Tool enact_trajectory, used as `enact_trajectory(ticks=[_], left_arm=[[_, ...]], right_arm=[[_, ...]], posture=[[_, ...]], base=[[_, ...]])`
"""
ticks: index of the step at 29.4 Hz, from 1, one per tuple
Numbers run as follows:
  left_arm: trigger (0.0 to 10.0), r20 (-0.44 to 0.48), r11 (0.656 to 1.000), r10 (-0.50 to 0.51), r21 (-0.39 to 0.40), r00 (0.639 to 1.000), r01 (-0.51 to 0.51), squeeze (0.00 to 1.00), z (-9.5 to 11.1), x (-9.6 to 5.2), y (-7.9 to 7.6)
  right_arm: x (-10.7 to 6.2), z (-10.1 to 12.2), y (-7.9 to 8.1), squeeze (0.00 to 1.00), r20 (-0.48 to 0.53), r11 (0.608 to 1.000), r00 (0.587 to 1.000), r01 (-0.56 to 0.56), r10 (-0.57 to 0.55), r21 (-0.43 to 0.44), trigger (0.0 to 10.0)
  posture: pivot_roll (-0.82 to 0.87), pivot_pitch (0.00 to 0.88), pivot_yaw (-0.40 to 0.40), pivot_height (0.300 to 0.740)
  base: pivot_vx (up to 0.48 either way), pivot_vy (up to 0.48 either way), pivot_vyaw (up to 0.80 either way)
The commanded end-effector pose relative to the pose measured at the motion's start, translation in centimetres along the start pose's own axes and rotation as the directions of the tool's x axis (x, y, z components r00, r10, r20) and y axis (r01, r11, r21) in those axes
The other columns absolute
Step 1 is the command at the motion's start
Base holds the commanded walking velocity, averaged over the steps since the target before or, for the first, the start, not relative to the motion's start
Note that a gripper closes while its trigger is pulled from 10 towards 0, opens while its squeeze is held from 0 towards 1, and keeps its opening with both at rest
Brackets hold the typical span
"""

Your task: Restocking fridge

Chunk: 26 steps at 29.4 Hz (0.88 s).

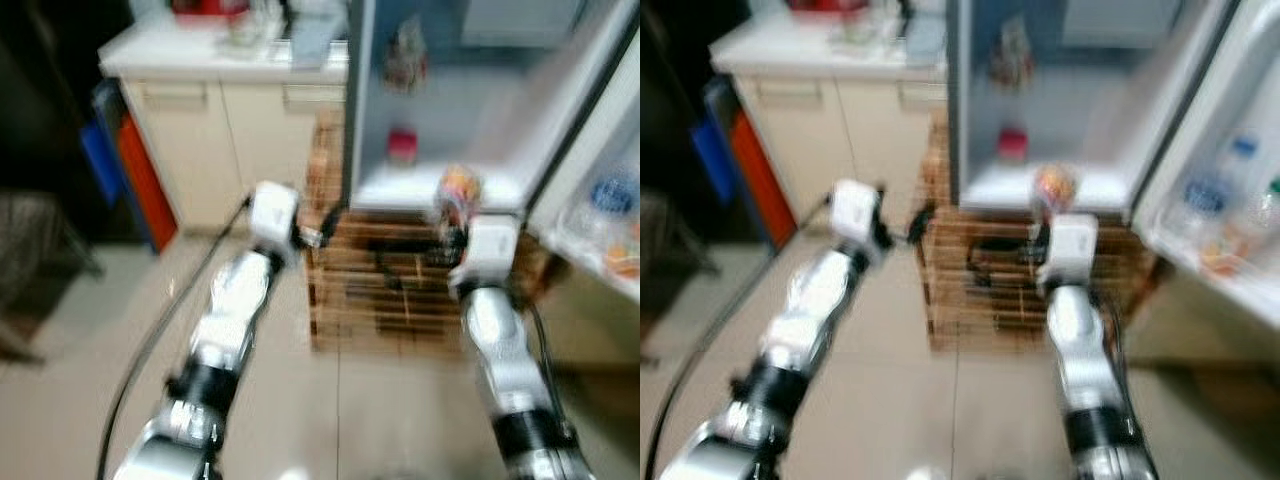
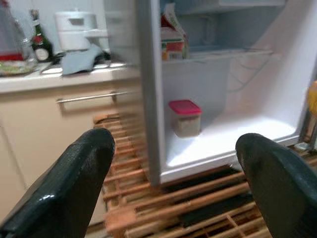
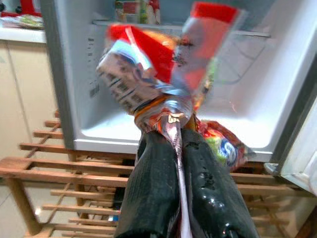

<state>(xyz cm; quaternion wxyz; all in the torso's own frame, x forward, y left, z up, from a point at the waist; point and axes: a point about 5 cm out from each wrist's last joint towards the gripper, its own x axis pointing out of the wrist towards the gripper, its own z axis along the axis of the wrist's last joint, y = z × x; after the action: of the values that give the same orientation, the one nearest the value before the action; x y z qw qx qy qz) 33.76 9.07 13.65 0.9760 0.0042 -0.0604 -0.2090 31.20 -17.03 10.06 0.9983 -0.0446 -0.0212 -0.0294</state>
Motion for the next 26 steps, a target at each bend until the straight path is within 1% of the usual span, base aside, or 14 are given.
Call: enact_trajectory(ticks=[1,9,11,13,15,17,20,24,25,26], left_arm=[[10.0,0.011,0.999,-0.033,0.010,0.999,0.033,0.00,0.5,0.4,-0.6],[10.0,0.011,0.999,-0.046,0.009,0.999,0.046,0.00,0.5,0.4,-0.8],[10.0,0.017,0.997,-0.062,0.039,0.998,0.061,0.00,0.6,0.4,-0.9],[10.0,0.021,0.996,-0.072,0.051,0.997,0.071,0.00,0.7,0.3,-1.0],[10.0,0.031,0.993,-0.095,0.069,0.995,0.093,0.00,0.9,0.3,-1.4],[10.0,0.037,0.990,-0.108,0.092,0.993,0.104,0.00,1.0,0.3,-1.7],[10.0,0.026,0.992,-0.090,0.095,0.996,0.088,0.00,0.9,0.4,-1.7],[10.0,0.015,0.992,-0.066,0.104,0.998,0.064,0.00,0.8,0.4,-1.4],[10.0,0.009,0.992,-0.058,0.111,0.998,0.056,0.00,0.7,0.4,-1.3],[10.0,0.005,0.993,-0.089,0.073,0.996,0.088,0.00,0.7,0.4,-1.5]], right_arm=[[0.3,0.6,0.3,0.00,0.024,1.000,1.000,-0.001,0.002,-0.006,0.0],[0.6,0.8,1.1,0.00,0.024,1.000,1.000,-0.011,0.011,-0.007,0.0],[0.8,0.9,1.1,0.00,0.026,1.000,1.000,-0.009,0.009,-0.011,0.0],[0.9,1.0,1.0,0.00,0.030,1.000,1.000,-0.001,0.001,-0.019,0.0],[1.1,1.2,0.7,0.00,0.033,0.998,0.999,0.031,-0.029,-0.046,0.0],[1.3,1.0,0.4,0.00,0.014,0.996,0.999,0.054,-0.053,-0.068,0.0],[1.3,0.7,-0.2,0.00,-0.005,0.993,0.996,0.085,-0.086,-0.087,0.0],[1.3,0.5,-0.4,0.00,-0.012,0.992,0.996,0.092,-0.093,-0.089,0.0],[1.2,0.4,-0.4,0.00,-0.014,0.991,0.995,0.096,-0.098,-0.089,0.0],[1.2,0.4,-0.4,0.00,-0.015,0.991,0.995,0.097,-0.099,-0.088,0.0]], posture=[[-0.12,0.000,0.032,0.740],[-0.11,0.000,0.026,0.740],[-0.11,0.000,0.026,0.740],[-0.11,0.000,0.024,0.740],[-0.11,0.000,0.023,0.740],[-0.10,0.000,0.022,0.740],[-0.10,0.000,0.023,0.740],[-0.10,0.000,0.024,0.740],[-0.10,0.000,0.025,0.740],[-0.10,0.000,0.025,0.740]], base=[[0.480,0.000,0.00],[0.480,0.000,0.00],[0.480,0.000,0.00],[0.480,0.000,0.00],[0.480,0.000,0.00],[0.396,0.000,-0.26],[0.000,0.000,-0.80],[0.000,0.000,-0.79],[0.000,0.000,0.00],[0.000,0.000,0.00]])
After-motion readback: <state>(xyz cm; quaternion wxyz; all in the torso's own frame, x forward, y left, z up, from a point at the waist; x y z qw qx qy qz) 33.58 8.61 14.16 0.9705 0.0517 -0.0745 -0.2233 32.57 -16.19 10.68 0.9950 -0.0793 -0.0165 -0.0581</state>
